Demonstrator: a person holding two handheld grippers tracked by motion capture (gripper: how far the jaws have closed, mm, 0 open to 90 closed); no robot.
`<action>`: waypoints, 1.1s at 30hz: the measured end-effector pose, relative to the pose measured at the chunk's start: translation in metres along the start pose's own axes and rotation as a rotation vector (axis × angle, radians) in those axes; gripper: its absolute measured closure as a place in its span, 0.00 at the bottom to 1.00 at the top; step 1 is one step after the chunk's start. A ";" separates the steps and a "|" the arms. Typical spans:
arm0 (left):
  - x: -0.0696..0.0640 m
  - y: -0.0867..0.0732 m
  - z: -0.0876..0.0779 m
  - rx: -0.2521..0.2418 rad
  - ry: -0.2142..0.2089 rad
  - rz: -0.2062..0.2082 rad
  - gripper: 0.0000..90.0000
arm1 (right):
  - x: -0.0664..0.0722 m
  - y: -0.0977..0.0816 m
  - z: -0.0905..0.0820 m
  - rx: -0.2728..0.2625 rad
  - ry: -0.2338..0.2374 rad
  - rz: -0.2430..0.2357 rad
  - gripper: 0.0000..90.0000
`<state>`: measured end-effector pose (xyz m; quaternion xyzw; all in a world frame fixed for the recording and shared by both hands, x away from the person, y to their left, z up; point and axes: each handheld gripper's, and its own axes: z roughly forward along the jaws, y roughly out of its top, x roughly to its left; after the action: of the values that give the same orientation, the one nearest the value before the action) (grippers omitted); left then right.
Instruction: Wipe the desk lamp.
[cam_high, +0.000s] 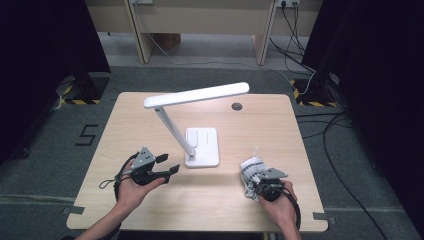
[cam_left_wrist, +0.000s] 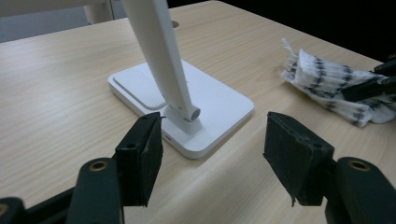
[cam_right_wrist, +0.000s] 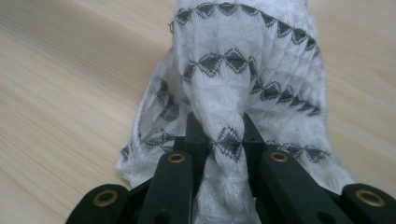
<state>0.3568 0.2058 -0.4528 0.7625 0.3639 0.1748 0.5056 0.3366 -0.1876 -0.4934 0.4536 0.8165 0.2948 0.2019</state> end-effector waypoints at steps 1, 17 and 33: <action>-0.001 0.001 0.001 -0.001 -0.005 0.000 0.40 | 0.005 0.005 0.000 -0.015 0.005 -0.022 0.89; -0.030 0.031 0.036 0.048 -0.143 -0.004 0.33 | 0.060 0.057 0.009 -0.122 0.086 -0.179 0.89; -0.028 0.043 0.063 0.093 -0.181 -0.045 0.28 | 0.089 0.069 0.010 -0.156 0.142 -0.256 0.89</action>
<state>0.3946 0.1354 -0.4380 0.7894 0.3416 0.0768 0.5042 0.3404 -0.0795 -0.4607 0.3068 0.8545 0.3604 0.2140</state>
